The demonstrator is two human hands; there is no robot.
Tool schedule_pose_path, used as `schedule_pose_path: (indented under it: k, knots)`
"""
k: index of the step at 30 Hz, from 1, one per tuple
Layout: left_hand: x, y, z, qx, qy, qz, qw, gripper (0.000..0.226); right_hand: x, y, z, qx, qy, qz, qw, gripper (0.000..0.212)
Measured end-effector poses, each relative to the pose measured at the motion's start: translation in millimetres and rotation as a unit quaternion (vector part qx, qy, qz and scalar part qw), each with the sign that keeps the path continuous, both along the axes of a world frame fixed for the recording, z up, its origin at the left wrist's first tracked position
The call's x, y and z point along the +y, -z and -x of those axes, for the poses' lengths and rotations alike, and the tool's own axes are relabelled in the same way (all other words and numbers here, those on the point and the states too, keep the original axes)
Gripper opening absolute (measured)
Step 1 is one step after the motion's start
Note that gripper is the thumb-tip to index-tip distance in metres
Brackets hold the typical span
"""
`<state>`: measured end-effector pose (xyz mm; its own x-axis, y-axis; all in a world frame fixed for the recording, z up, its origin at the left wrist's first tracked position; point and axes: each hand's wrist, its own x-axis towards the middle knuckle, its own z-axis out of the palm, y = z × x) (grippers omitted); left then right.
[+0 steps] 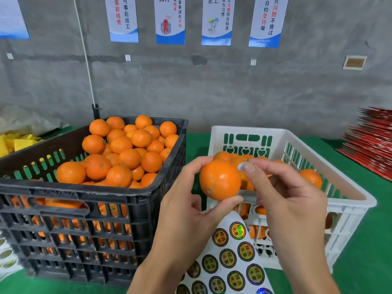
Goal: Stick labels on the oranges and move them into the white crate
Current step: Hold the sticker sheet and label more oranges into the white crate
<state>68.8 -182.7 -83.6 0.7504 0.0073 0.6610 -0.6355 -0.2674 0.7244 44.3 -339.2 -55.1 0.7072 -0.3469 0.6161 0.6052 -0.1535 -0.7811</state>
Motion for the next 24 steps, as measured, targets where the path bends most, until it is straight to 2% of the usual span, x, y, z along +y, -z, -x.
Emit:
schedule_pose_path:
  k: [5,8,12,15,17,20,22,24]
  knots:
    - [-0.8,0.4,-2.0,0.005,-0.026,0.007,1.0,0.062,3.0,0.9,-4.7,0.014,-0.077,0.021,0.997,0.016]
    - [-1.0,3.9,-3.7,0.018,-0.042,0.012,0.999,0.061,-2.7,0.7,-3.4,0.028,-0.085,0.085,0.992,0.028]
    - [1.8,6.3,-7.0,0.012,-0.088,-0.026,0.996,0.066,1.5,2.3,0.6,0.052,0.012,0.248,0.967,0.048]
    - [-1.5,5.7,-2.1,-0.026,-0.103,-0.088,0.99,0.069,20.0,6.6,0.4,0.081,0.127,0.349,0.925,0.08]
    - [-5.0,6.6,-0.5,-0.035,-0.103,-0.107,0.988,0.074,27.0,9.8,-2.8,0.075,0.179,0.357,0.914,0.089]
    - [-8.5,8.0,-2.4,-0.011,-0.122,-0.118,0.985,0.076,24.2,14.4,-13.3,0.08,0.165,0.339,0.923,0.087]
    - [-11.8,9.1,-2.9,-0.002,-0.139,-0.132,0.981,0.07,19.8,19.3,-22.1,0.081,0.159,0.301,0.937,0.079]
    - [-15.5,9.0,-1.9,-0.005,-0.147,-0.135,0.98,0.056,16.8,22.7,-28.8,0.059,0.211,0.272,0.937,0.066]
